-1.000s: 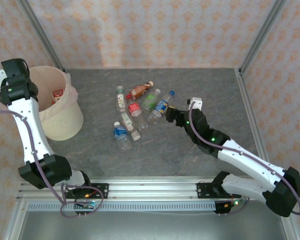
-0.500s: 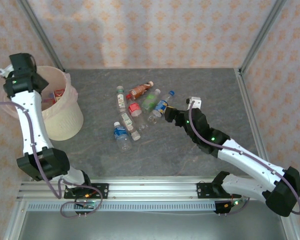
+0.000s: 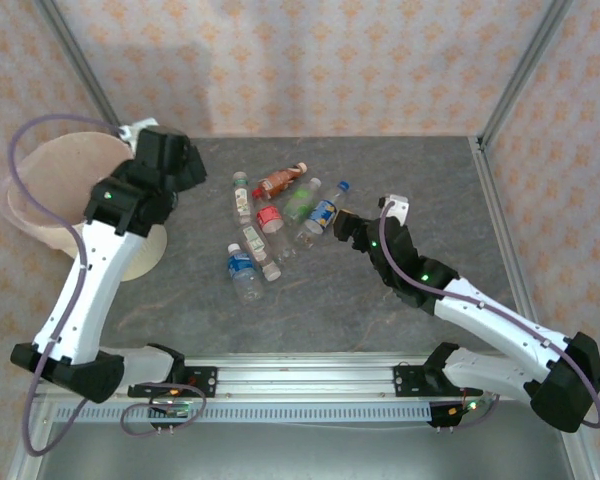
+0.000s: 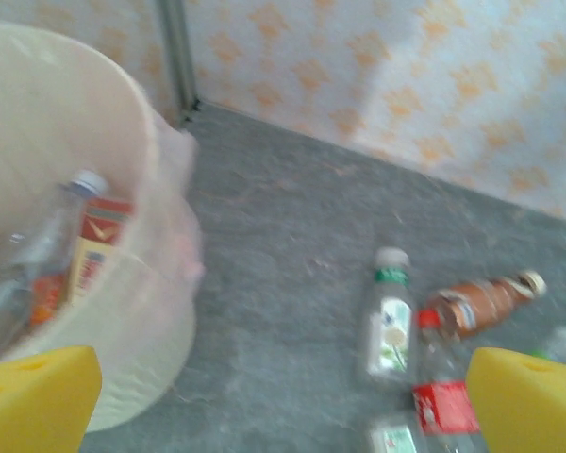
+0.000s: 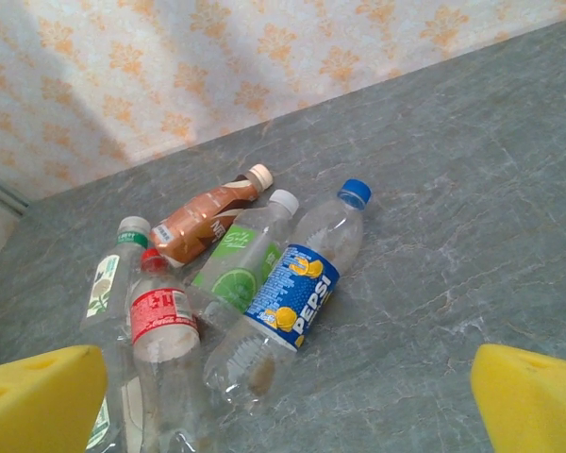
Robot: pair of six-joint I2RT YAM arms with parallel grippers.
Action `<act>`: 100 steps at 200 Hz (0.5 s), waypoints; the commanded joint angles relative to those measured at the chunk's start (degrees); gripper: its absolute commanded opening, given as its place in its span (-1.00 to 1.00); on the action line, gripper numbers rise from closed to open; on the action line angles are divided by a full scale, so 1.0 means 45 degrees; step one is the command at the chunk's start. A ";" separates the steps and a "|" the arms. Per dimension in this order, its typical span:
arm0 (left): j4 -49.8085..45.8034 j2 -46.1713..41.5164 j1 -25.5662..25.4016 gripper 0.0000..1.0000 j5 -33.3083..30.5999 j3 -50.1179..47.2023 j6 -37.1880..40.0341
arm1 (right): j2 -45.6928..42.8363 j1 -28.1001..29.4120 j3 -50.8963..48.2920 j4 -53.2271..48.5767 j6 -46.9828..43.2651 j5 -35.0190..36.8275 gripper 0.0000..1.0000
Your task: Put the plastic bottles in the bin
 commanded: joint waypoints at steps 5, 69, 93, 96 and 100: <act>0.0100 -0.0136 -0.1910 1.00 -0.1401 -0.1335 -0.1668 | 0.0026 -0.0073 -0.0213 -0.0396 0.0543 0.0677 0.98; 0.0359 -0.0519 -0.5499 1.00 0.0200 -0.5435 -0.4942 | 0.0008 -0.0090 -0.0484 -0.0599 0.0736 0.0863 0.99; 0.0629 -0.0337 -0.6248 1.00 0.0740 -0.6957 -0.6217 | 0.0007 -0.0093 -0.0564 -0.0620 0.0832 0.0960 0.99; 0.0749 -0.0328 -0.6254 1.00 0.0857 -0.7176 -0.6366 | 0.0008 -0.0102 -0.0565 -0.0623 0.0848 0.0978 0.99; 0.0905 -0.0341 -0.6250 1.00 0.1016 -0.7447 -0.6541 | 0.0007 -0.0093 -0.0582 -0.0625 0.0853 0.0980 0.99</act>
